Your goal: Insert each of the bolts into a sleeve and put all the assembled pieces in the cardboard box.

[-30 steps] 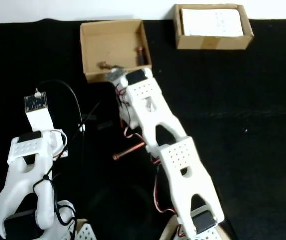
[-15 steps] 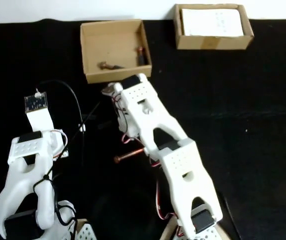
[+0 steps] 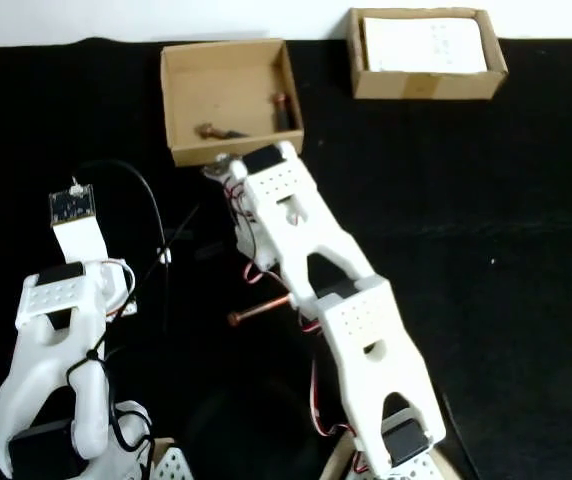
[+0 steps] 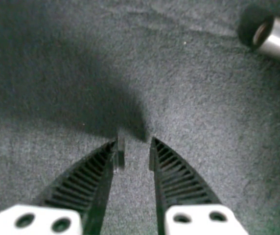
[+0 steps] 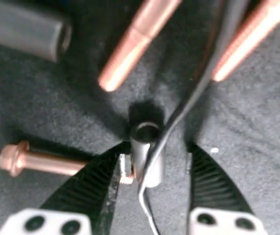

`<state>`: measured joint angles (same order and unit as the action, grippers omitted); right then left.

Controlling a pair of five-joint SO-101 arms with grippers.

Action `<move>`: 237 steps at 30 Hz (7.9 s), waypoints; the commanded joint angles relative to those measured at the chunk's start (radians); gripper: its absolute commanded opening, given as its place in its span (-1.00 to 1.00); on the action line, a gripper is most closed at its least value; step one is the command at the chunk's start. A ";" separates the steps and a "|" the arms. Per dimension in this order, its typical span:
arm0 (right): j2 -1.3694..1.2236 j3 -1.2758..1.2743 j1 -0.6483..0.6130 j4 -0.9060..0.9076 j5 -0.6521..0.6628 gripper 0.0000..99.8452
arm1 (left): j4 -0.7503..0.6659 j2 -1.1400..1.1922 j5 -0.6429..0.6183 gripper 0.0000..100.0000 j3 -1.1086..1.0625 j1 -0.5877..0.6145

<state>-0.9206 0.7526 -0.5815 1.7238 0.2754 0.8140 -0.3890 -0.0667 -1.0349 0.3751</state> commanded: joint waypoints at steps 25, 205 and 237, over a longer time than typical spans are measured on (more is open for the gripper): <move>0.625 0.088 0.354 0.041 -0.025 -0.99 | 0.150 0.073 0.041 -0.79 0.216 -0.042; 2.609 -2.563 -0.062 -1.626 -0.387 -0.99 | -0.015 -0.418 -0.118 -0.98 0.426 -0.912; 2.611 -2.563 -0.058 -1.590 -0.385 -0.99 | 0.488 -0.567 0.000 -0.66 0.461 -0.865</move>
<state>1.6893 -1.6794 -0.6398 0.1343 -0.1066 1.2298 -0.9398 -0.0744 -0.6176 -0.5178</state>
